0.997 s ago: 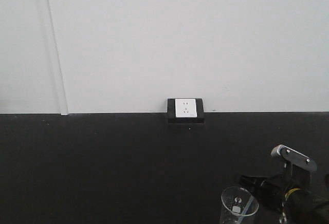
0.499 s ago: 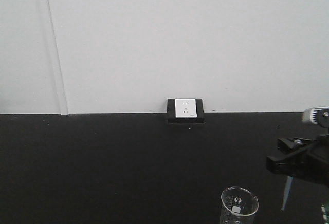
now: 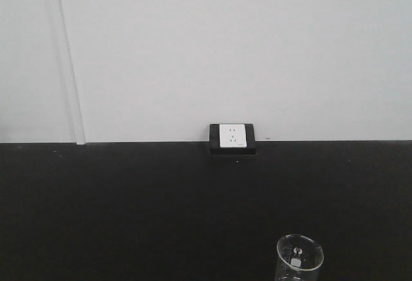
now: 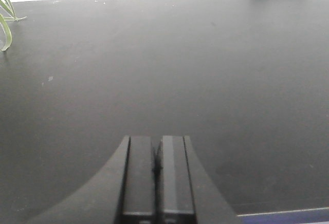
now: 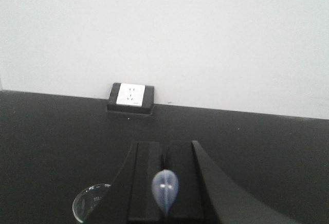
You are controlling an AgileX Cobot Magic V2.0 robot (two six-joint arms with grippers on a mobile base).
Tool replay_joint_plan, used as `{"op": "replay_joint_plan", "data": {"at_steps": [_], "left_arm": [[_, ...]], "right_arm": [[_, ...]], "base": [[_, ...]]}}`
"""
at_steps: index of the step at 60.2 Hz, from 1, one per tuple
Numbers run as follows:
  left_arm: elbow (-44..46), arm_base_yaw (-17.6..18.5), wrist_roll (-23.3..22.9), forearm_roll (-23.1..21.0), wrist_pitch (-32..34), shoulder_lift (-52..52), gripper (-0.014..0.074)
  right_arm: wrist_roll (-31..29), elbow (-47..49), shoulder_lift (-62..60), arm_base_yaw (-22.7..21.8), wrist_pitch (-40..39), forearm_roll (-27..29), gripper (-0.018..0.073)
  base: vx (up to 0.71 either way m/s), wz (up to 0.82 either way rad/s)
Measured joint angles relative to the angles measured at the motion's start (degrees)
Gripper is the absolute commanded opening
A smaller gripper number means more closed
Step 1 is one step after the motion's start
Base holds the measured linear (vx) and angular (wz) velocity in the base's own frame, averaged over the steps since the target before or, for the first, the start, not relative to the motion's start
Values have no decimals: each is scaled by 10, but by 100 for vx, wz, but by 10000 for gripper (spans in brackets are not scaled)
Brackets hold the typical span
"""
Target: Grab transparent chemical and place on left bench
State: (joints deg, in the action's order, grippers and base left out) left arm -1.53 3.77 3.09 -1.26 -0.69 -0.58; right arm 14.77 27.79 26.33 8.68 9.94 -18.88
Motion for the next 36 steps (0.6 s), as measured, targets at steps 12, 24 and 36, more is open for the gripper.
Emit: {"op": "replay_joint_plan", "data": {"at_steps": [12, 24, 36], "left_arm": [[0, 0, 0, 0, 0, 0, -3], [0, 0, 0, 0, 0, 0, -3], [0, 0, 0, 0, 0, 0, -3]], "right_arm": [[0, -8, -60, 0, 36, -4, -4], [0, -8, -65, 0, 52, -6, -4], [0, -8, -65, 0, 55, -6, -4]], "base": [[0, 0], [0, 0], [0, 0]]}}
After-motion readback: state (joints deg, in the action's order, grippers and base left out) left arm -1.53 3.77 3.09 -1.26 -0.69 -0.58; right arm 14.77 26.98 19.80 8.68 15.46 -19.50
